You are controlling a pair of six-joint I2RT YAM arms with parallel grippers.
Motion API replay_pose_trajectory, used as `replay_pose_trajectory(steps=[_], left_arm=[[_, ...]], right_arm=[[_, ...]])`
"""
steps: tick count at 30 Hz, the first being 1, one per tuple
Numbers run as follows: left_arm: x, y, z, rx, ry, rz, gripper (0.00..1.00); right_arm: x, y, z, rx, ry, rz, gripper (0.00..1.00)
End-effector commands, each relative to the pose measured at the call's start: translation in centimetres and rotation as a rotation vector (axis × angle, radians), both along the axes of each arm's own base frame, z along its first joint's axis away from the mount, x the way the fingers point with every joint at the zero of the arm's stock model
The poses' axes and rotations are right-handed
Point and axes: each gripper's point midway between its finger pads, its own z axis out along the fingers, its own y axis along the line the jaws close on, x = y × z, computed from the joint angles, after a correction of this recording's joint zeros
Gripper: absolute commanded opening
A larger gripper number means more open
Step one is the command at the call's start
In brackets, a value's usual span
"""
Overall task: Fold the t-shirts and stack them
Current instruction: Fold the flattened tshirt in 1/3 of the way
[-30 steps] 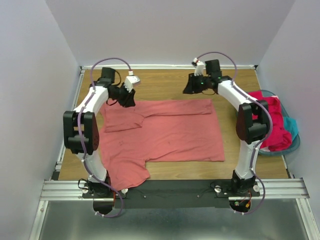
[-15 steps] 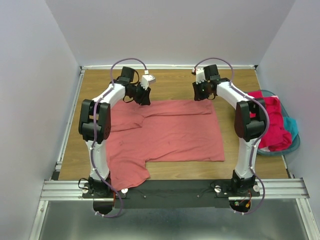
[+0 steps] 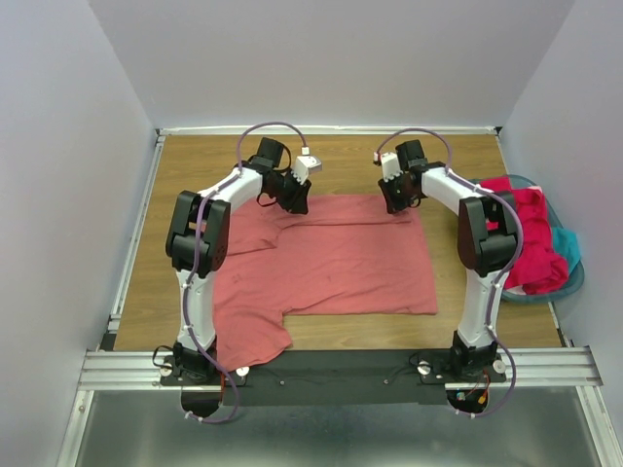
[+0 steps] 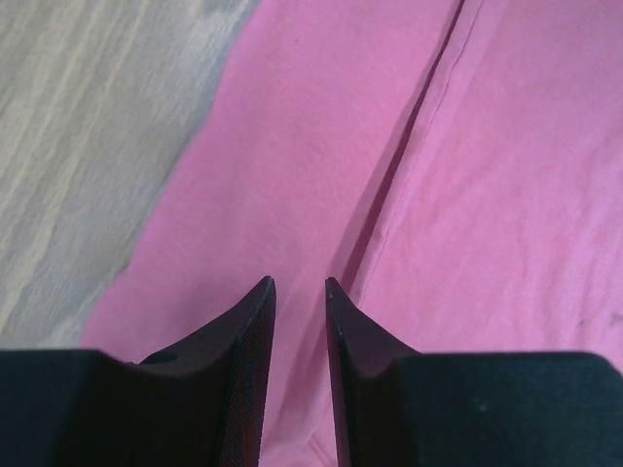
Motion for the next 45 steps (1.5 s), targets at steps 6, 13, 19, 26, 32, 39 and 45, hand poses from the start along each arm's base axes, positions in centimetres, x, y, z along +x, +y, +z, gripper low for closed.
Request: replay_pose_trajectory(steps=[6,13,19,26,32,39,45], left_arm=[[0.0,-1.7,-0.8,0.016,-0.006,-0.011,0.35],[-0.4,-2.3,-0.9,0.018,-0.008,-0.022,0.35],[-0.9,-2.5,-1.0,0.015,-0.007,-0.024,0.35],[-2.9,-2.4,-1.8,0.047,0.011,-0.056,0.33],[-5.2,-1.1,-2.2,0.084,0.034,-0.079,0.26],[-5.1,2.0,5.0,0.015,-0.027,-0.042,0.34],[-3.8,12.6,5.4,0.1,-0.043,0.15,0.39]], right_arm=[[-2.7,-1.2,1.5,-0.046,0.02,0.027,0.25],[-3.7,-1.3,3.0,-0.037,0.018,0.034,0.25],[-5.3,-1.7,1.6,-0.048,0.073,0.049,0.25],[-7.7,-2.8,-0.3,-0.101,0.141,0.064,0.24],[-7.0,-2.6,1.5,-0.089,0.099,0.054,0.25],[-4.6,-1.1,5.6,-0.015,0.021,0.044,0.4],[-2.8,-0.5,5.2,0.004,0.026,0.009,0.52]])
